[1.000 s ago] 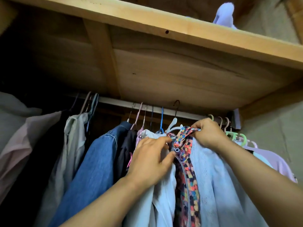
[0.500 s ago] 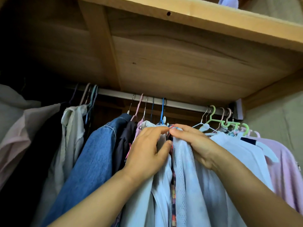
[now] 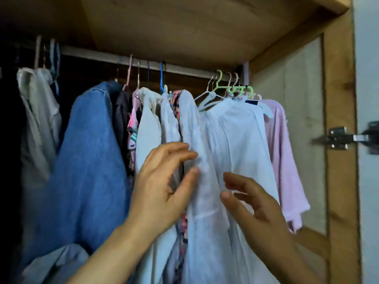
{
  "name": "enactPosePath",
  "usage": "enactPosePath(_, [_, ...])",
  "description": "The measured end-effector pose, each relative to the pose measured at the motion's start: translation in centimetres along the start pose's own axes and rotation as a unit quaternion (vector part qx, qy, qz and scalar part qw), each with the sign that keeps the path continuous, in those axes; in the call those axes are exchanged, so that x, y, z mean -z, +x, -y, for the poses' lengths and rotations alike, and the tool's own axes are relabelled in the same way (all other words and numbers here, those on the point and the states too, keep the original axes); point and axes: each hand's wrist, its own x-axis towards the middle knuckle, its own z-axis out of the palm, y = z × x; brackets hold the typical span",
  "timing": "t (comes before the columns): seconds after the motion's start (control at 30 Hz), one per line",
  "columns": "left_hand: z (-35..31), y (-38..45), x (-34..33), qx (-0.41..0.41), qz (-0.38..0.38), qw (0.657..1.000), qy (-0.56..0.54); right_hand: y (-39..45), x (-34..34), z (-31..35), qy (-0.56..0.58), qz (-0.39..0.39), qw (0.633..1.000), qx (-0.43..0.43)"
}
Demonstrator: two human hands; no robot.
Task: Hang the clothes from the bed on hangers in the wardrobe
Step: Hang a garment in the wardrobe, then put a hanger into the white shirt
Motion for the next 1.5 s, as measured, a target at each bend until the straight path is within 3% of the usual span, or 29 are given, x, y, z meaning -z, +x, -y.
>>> enactPosePath(0.2, [-6.3,-9.3,-4.4,0.005,0.119,0.985,-0.126,-12.2,5.5,0.6,-0.048,-0.075,0.987,-0.134])
enactPosePath(0.43, [-15.4,-20.6,-9.2,0.019,0.333,0.907,-0.257,-28.2,12.4,4.6,-0.219,-0.111,0.927,-0.285])
enactPosePath(0.57, [-21.9,-26.1,-11.6,-0.032,0.423,0.853,-0.304,-37.2,15.9,9.0,-0.328,-0.176,0.842,-0.391])
enactPosePath(0.7, [-30.5,-29.6,-12.3,-0.114,0.444,0.797,-0.394,-45.4,18.2,15.2,-0.42,-0.243,0.751,-0.448])
enactPosePath(0.83, [-40.7,-31.7,-10.9,-0.202,0.465,0.713,-0.485,-53.8,18.5,23.1,-0.488,-0.327,0.639,-0.497])
enactPosePath(1.13, [-60.3,-34.7,1.2,-0.337,0.484,0.53,-0.609,-66.9,11.9,40.0,-0.534,-0.505,0.409,-0.541])
enactPosePath(1.3, [-68.8,-37.4,10.8,-0.399,0.504,0.453,-0.618,-74.7,7.2,48.2,-0.511,-0.586,0.327,-0.536])
enactPosePath(1.4, [-73.0,-38.4,17.2,-0.427,0.533,0.402,-0.61,-79.1,5.0,52.6,-0.479,-0.627,0.294,-0.539])
enactPosePath(1.5, [-77.4,-40.5,22.9,-0.458,0.539,0.373,-0.6,-84.0,3.1,56.7,-0.449,-0.664,0.272,-0.532])
